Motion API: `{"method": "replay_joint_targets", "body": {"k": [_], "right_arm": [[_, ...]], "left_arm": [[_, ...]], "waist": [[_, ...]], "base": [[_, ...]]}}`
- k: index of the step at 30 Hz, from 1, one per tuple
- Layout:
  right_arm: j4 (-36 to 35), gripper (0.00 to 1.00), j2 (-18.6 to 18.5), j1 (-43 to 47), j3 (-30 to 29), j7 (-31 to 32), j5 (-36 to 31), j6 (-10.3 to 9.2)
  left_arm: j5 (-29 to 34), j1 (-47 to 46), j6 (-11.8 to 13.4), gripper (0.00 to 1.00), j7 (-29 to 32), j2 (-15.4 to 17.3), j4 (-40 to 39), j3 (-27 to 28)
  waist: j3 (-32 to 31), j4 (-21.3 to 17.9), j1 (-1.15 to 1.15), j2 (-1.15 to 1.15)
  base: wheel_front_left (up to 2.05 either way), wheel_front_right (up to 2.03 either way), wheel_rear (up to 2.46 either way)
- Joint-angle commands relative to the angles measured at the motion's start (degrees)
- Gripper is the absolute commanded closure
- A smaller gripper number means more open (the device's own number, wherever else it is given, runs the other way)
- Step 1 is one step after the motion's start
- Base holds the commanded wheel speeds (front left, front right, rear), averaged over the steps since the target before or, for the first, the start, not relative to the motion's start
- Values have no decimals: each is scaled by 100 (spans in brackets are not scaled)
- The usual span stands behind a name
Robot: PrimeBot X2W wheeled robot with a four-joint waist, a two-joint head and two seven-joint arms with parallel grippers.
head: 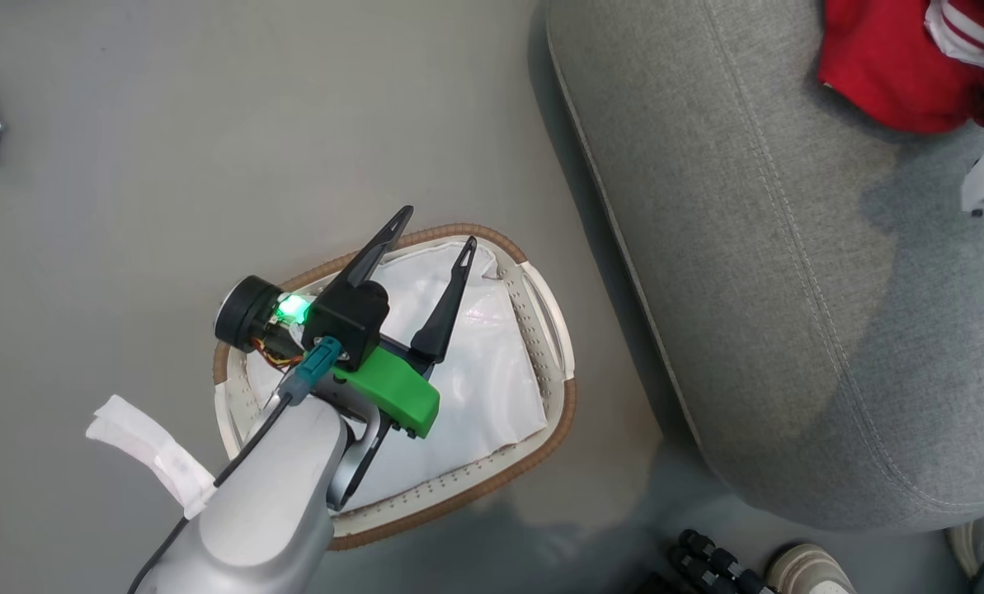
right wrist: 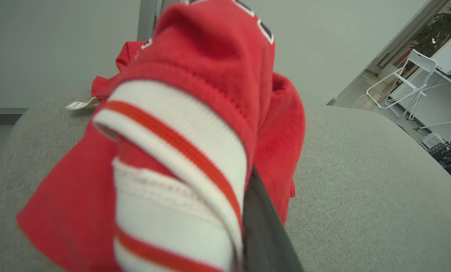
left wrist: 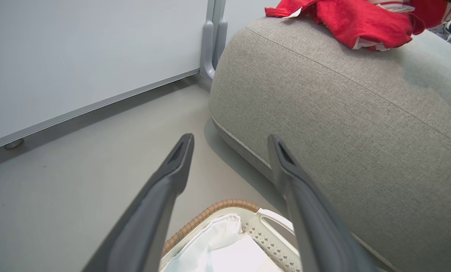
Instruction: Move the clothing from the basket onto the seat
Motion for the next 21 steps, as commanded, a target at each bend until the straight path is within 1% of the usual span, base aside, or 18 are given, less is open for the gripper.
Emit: {"method": "replay_joint_targets", "body": {"k": [1,6,7,10,15,21], "right_arm": [[-58,0,11,164,13,-25,-26,-8],[-383,0,144,606,171,-23,4,-8],[-557,0,198,811,227,-20,35,-8],[-851,0,343,1208,321,-18,127,-8],[-1204,0,442,1655,520,-19,276,-8],[-1521,0,325,1791,751,-19,365,-8]], "left_arm": [[-14,69,28,0,0,40,-17,10],[-73,144,54,0,-15,69,-23,17],[-104,175,61,0,-30,63,-20,35],[-163,245,83,0,-42,25,-2,57],[-254,323,109,0,-77,-41,25,119],[-343,467,140,0,-90,-126,51,298]], "waist": [[-62,-10,-1,0],[-225,-27,-1,0],[-304,-32,-1,0],[-451,-24,-1,0],[-680,26,-1,0],[-1030,197,-1,0]], "base": [[0,0,0],[0,0,0],[0,0,0],[0,0,0],[0,0,0],[0,0,0]]}}
